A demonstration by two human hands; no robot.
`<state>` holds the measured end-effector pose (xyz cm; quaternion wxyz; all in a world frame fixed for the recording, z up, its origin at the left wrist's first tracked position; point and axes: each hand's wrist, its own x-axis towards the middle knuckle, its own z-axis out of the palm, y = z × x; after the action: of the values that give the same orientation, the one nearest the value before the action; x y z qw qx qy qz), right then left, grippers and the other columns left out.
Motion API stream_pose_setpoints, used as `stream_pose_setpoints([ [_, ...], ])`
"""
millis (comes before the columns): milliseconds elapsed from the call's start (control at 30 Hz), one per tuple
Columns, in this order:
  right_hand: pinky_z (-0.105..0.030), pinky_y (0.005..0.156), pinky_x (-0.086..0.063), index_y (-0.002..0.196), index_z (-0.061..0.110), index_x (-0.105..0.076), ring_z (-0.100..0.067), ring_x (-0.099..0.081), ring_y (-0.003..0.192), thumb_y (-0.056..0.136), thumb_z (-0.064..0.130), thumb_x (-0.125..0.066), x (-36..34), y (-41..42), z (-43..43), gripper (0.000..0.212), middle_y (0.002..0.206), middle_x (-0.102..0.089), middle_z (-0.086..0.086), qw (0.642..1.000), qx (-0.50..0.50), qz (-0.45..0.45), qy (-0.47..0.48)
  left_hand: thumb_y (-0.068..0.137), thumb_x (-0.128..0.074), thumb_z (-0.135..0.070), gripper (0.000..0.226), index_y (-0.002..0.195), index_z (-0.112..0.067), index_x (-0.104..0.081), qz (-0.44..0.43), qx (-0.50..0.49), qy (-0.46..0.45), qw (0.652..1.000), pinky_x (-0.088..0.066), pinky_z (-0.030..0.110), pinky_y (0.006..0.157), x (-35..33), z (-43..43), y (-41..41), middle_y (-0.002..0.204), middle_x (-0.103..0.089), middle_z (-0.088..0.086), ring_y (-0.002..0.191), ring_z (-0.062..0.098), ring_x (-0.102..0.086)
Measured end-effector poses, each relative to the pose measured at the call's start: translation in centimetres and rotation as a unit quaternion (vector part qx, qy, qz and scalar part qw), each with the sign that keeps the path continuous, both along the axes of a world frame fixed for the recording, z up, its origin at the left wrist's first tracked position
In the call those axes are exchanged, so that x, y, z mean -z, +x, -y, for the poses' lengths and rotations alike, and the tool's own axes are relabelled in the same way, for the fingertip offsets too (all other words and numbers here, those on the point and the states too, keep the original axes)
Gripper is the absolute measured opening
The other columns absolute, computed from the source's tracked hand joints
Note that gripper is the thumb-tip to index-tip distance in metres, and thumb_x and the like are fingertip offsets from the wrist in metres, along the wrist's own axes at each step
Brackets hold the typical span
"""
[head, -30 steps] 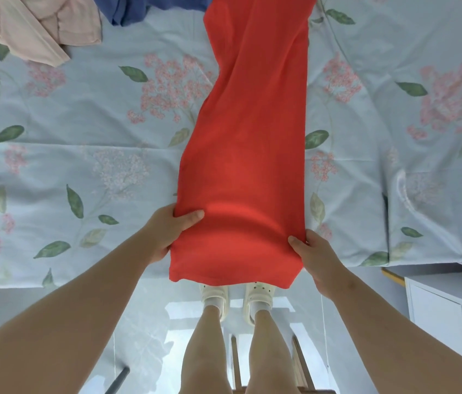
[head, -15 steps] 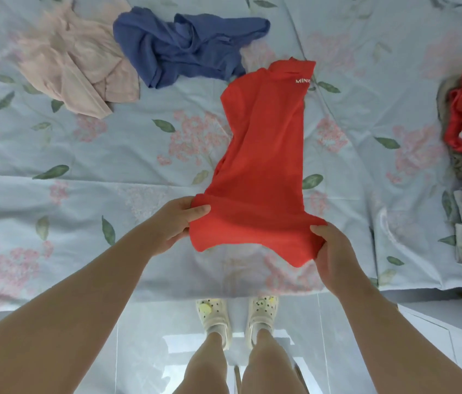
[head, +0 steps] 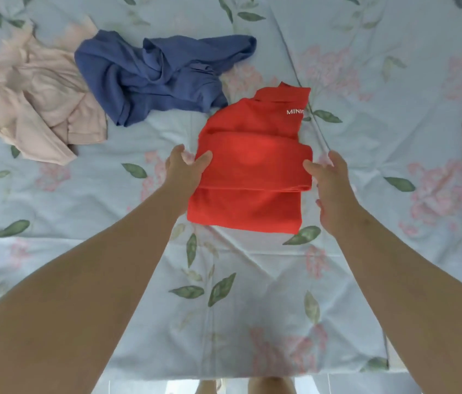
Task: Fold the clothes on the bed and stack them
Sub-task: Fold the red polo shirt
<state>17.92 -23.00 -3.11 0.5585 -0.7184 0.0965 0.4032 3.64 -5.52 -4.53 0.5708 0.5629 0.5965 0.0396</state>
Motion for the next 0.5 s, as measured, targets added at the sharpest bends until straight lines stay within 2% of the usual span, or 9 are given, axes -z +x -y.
stream_pose_setpoints([
  [67,-0.033,0.089,-0.030,0.149,0.029,-0.016,-0.022,-0.038,0.132,0.088,0.030,-0.063,2.1,0.3,-0.4,0.078,0.152,-0.028,0.000,0.997,-0.021,-0.018,-0.077,0.081,-0.067,-0.049,0.087,0.149,-0.022,-0.019,-0.057,-0.009,-0.035,0.998,-0.037,0.045,0.105,1.8,0.4,-0.4,0.150,-0.028,0.005,0.130,0.028,-0.040],
  [167,-0.039,0.094,-0.043,0.146,0.019,-0.022,-0.026,-0.051,0.119,0.082,0.028,-0.070,4.4,-0.5,-0.3,0.081,0.137,-0.046,-0.005,0.991,-0.058,-0.018,-0.117,0.075,-0.075,-0.044,0.089,0.145,-0.016,-0.027,-0.106,0.019,-0.041,0.993,-0.043,0.049,0.101,3.5,1.8,-1.3,0.139,-0.041,0.007,0.120,0.030,-0.048],
  [267,-0.039,0.090,-0.048,0.129,0.008,-0.044,-0.026,-0.058,0.104,0.080,0.008,-0.067,5.1,-0.8,-0.4,0.054,0.113,-0.058,-0.006,0.987,-0.104,0.013,-0.122,0.078,-0.076,-0.024,0.075,0.138,-0.010,-0.033,-0.108,0.038,-0.013,0.993,-0.045,0.040,0.093,3.9,2.6,-1.4,0.125,-0.049,0.006,0.113,0.028,-0.051],
  [333,-0.035,0.081,-0.048,0.122,0.007,-0.048,-0.026,-0.057,0.098,0.082,0.002,-0.061,5.1,-0.9,0.4,0.042,0.104,-0.056,-0.006,0.979,-0.140,0.022,-0.147,0.080,-0.074,-0.017,0.063,0.132,-0.008,-0.039,-0.116,0.070,-0.015,0.991,-0.044,0.037,0.087,3.7,3.0,-1.7,0.118,-0.053,0.006,0.104,0.025,-0.052],
  [400,-0.037,0.078,-0.050,0.122,0.009,-0.049,-0.027,-0.056,0.099,0.084,-0.001,-0.058,5.0,-1.0,2.1,0.040,0.110,-0.056,-0.009,0.973,-0.166,-0.019,-0.161,0.077,-0.076,-0.014,0.064,0.131,-0.008,-0.043,-0.140,0.119,-0.082,0.979,-0.046,0.039,0.091,3.4,3.4,-2.4,0.120,-0.056,0.008,0.105,0.026,-0.054],
  [500,-0.047,0.091,-0.050,0.119,0.012,-0.050,-0.032,-0.059,0.104,0.082,-0.008,-0.056,4.3,-1.4,5.1,0.042,0.115,-0.061,-0.015,0.952,-0.228,-0.127,-0.162,0.074,-0.077,-0.005,0.069,0.134,-0.012,-0.043,-0.168,0.191,-0.246,0.935,-0.047,0.043,0.096,2.5,4.1,-3.8,0.122,-0.060,0.007,0.108,0.027,-0.058],
])
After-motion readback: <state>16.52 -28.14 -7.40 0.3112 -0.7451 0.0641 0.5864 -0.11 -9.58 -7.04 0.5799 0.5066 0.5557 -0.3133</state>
